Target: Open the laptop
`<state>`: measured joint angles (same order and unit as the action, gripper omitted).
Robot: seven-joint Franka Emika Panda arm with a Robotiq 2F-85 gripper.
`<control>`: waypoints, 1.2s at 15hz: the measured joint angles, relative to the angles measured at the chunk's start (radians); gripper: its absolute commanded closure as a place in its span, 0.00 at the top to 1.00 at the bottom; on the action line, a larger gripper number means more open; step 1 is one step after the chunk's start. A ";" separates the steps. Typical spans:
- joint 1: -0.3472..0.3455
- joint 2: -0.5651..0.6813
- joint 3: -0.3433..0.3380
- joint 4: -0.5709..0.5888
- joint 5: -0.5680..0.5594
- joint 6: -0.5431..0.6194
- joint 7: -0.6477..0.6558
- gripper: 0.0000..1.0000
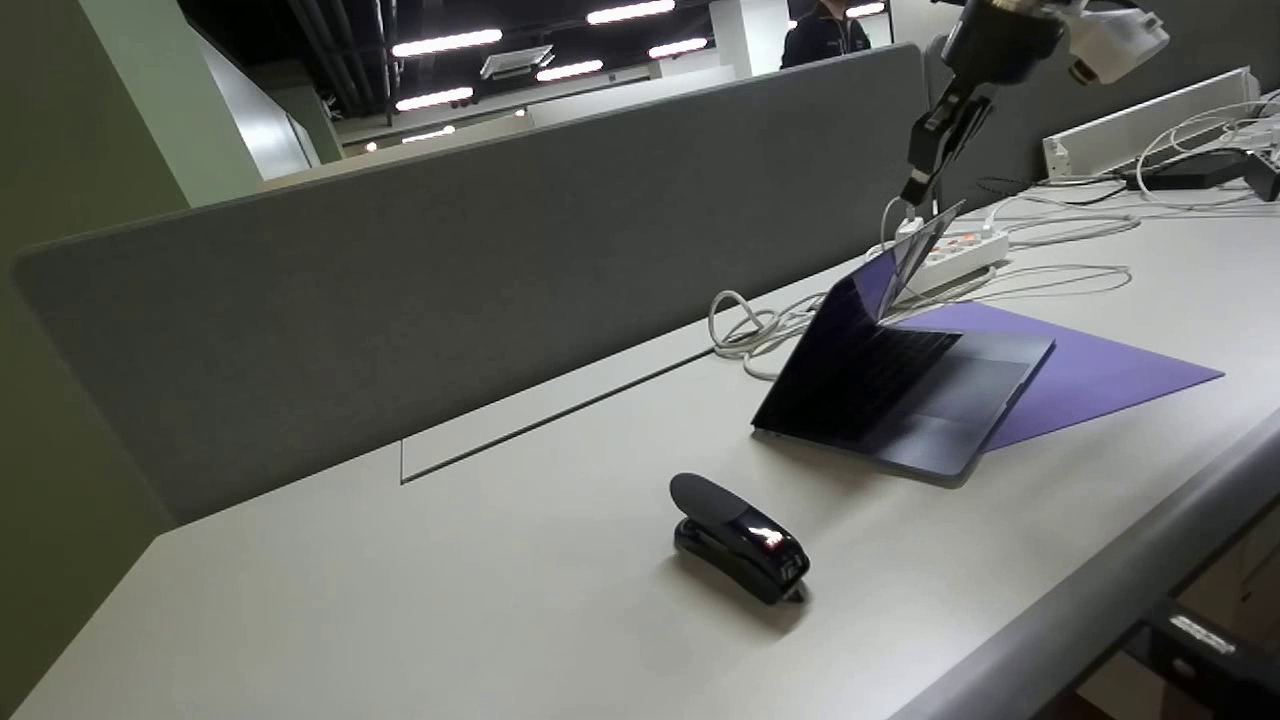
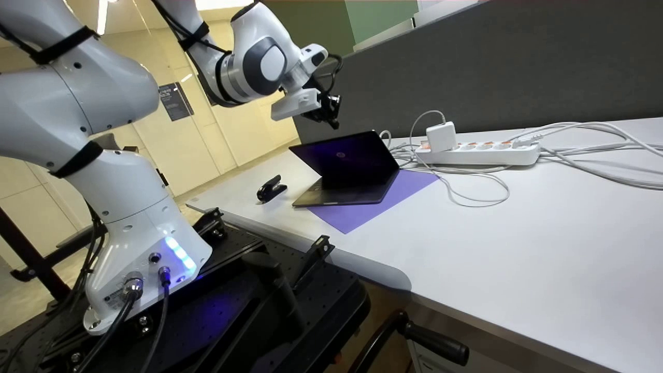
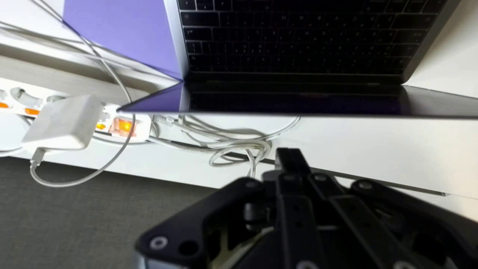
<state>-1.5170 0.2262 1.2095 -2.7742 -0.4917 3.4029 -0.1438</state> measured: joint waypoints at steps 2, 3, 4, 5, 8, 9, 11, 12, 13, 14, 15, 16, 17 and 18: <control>-0.024 0.000 0.026 0.000 0.000 -0.073 0.036 0.00; -0.037 0.001 0.042 0.000 0.000 -0.110 0.054 0.00; -0.053 0.003 0.060 -0.001 0.000 -0.143 0.070 0.00; -0.071 0.005 0.080 -0.001 0.000 -0.170 0.085 0.00; -0.076 0.005 0.086 -0.001 0.001 -0.176 0.083 0.00; -0.076 0.005 0.086 -0.001 0.001 -0.176 0.083 0.00; -0.076 0.005 0.086 -0.001 0.001 -0.176 0.082 0.00; -0.076 0.005 0.085 -0.001 0.001 -0.176 0.082 0.00; -0.074 0.004 0.082 -0.001 0.001 -0.174 0.081 0.00; -0.070 0.003 0.076 -0.001 0.001 -0.171 0.081 0.00; -0.064 0.004 0.068 -0.001 0.001 -0.166 0.080 0.00; -0.058 0.004 0.059 -0.001 0.001 -0.159 0.078 0.00; -0.049 0.004 0.050 0.000 0.002 -0.154 0.078 0.00; -0.041 0.004 0.041 0.001 0.002 -0.153 0.078 0.00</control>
<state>-1.5580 0.2299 1.2505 -2.7736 -0.4894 3.2501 -0.0662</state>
